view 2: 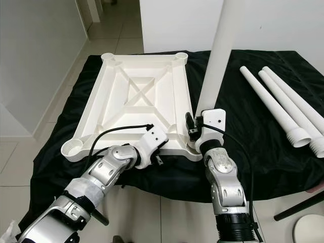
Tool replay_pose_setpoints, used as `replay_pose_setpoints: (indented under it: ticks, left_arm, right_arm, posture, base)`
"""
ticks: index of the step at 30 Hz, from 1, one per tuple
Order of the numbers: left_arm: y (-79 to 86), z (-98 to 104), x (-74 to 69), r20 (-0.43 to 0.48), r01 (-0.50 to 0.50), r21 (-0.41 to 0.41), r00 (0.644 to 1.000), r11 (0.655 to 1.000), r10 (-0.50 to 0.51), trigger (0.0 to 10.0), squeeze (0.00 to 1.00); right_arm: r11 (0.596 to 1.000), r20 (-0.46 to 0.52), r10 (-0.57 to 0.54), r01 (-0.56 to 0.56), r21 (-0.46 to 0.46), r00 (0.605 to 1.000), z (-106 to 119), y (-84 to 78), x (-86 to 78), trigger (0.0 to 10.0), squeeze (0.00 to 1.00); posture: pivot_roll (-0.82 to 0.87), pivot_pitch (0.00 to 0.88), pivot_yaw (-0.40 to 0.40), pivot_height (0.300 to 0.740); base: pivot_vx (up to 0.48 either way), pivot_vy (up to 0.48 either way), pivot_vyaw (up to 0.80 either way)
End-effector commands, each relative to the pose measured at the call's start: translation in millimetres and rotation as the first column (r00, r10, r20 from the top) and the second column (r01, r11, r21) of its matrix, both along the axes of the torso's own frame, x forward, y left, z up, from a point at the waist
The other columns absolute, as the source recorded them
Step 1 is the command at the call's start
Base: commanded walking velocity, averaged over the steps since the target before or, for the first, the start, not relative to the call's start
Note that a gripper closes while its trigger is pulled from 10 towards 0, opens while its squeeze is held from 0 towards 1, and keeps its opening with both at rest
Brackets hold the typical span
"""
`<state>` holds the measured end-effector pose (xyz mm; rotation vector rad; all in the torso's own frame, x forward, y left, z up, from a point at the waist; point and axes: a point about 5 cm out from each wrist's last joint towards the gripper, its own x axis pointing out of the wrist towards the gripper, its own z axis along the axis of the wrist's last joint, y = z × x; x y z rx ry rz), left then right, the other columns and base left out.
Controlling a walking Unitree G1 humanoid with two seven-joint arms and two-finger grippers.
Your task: Building children table
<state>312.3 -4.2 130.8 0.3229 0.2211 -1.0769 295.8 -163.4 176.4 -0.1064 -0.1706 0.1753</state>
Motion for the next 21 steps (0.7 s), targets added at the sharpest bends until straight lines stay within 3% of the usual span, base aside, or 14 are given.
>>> replay_pose_setpoints:
  ticks: [1, 10, 18, 20, 21]
  left_arm:
    - [-2.5, 3, 2.9, 0.007, -0.048, -0.013, 0.999, 0.999, 0.048, 10.0, 0.0]
    - [-5.7, 13, -0.9, 0.023, -0.037, -0.078, 0.999, 0.996, 0.039, 10.0, 0.0]
    - [15.2, 22, 0.2, 0.033, -0.034, -0.144, 0.999, 0.989, 0.039, 10.0, 0.0]
    - [31.7, 31, -2.0, 0.011, 0.0, -0.213, 1.0, 0.977, 0.002, 10.0, 0.0]
    - [31.7, 31, -2.0, 0.011, 0.0, -0.213, 1.0, 0.977, 0.002, 10.0, 0.0]
  right_arm:
    - [0.999, -0.061, 0.036, -0.038, -0.035, 0.997, -12, 1.9, -2.6, 10.0, 0.0]
    - [0.989, -0.129, 0.091, -0.105, -0.102, 0.987, -22, -4.0, -5.5, 10.0, 0.0]
    - [0.979, -0.132, 0.156, -0.171, -0.108, 0.979, -25, -5.1, -13.2, 10.0, 0.0]
    - [0.98, -0.148, 0.175, -0.187, -0.071, 0.973, -33, -8.6, -20.5, 10.0, 0.0]
    - [0.98, -0.148, 0.175, -0.187, -0.071, 0.973, -33, -8.6, -20.5, 10.0, 0.0]
  posture:
    - [-0.06, 0.075, 0.075, 0.74]
    - [-0.05, 0.073, 0.056, 0.74]
    - [-0.04, 0.069, 0.046, 0.74]
    - [-0.03, 0.063, 0.038, 0.74]
    - [-0.03, 0.063, 0.038, 0.74]
  base:
    - [0.0, 0.0, 0.0]
    - [0.0, 0.0, 0.0]
    - [0.0, 0.0, 0.0]
    - [0.0, 0.0, 0.0]
    - [0.0, 0.0, 0.0]
